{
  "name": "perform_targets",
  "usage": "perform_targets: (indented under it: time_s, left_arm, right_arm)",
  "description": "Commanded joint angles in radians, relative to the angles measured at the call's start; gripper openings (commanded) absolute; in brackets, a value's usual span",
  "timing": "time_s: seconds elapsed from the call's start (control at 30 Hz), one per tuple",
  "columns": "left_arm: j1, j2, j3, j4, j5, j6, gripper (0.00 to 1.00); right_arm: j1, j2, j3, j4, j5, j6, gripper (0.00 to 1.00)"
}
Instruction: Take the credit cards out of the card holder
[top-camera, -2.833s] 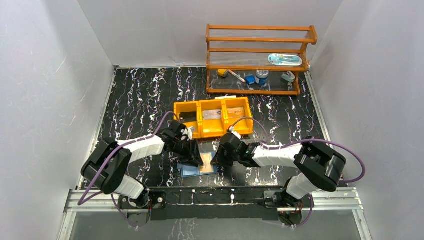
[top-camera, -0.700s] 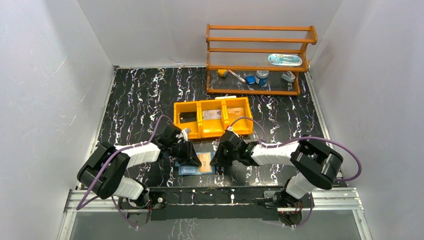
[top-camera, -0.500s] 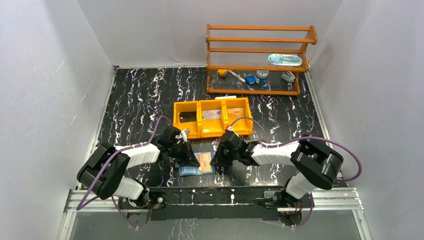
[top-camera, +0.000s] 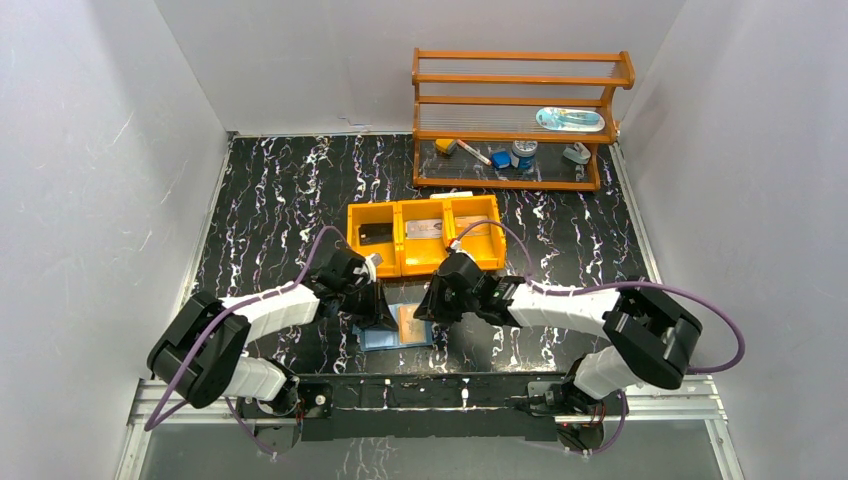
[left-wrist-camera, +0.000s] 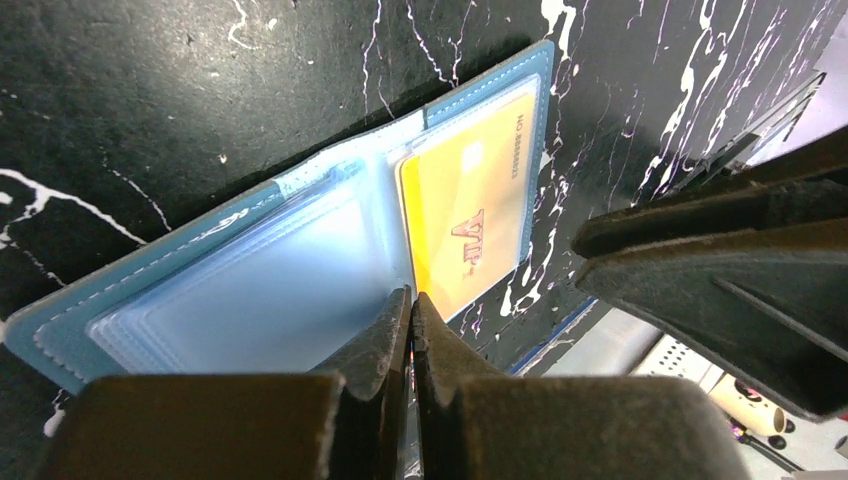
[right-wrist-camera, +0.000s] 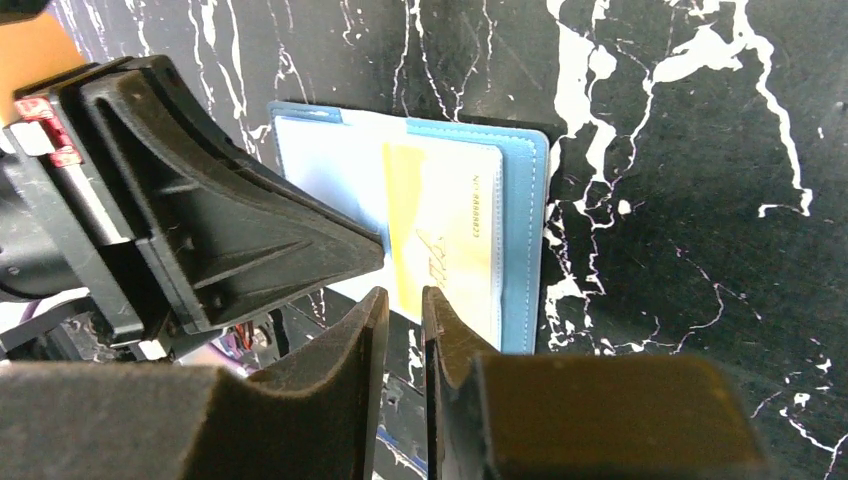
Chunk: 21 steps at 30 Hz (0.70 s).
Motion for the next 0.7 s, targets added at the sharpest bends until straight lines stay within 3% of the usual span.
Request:
perform_targets:
  time_s: [0.0,0.13,0.4,0.57,0.67]
  left_arm:
    - [-0.003,-0.042,0.033,-0.053,-0.008,0.035,0.02]
    - [-0.003,-0.036,0.026,-0.055,-0.005,0.041,0.07]
    - [-0.003,-0.031,0.025,-0.031,0.005,0.029,0.35]
    - [-0.004,-0.024,0.004,-0.014,-0.006,0.011,0.39]
    - [-0.004,-0.047,0.012,-0.026,-0.012,0.008,0.41]
  right_arm:
    - [0.0,0.035,0.014,0.017,0.004,0.009,0.28]
    - [-0.002,0.065,-0.027,0.029,0.017,0.037,0.29]
    - [-0.012,0.115,-0.097,0.12,-0.036,0.074,0.26]
    - [-0.014,0.085,-0.087,0.09,-0.011,0.072,0.18]
    - [-0.014,0.055,-0.053,0.024,0.017,0.051,0.22]
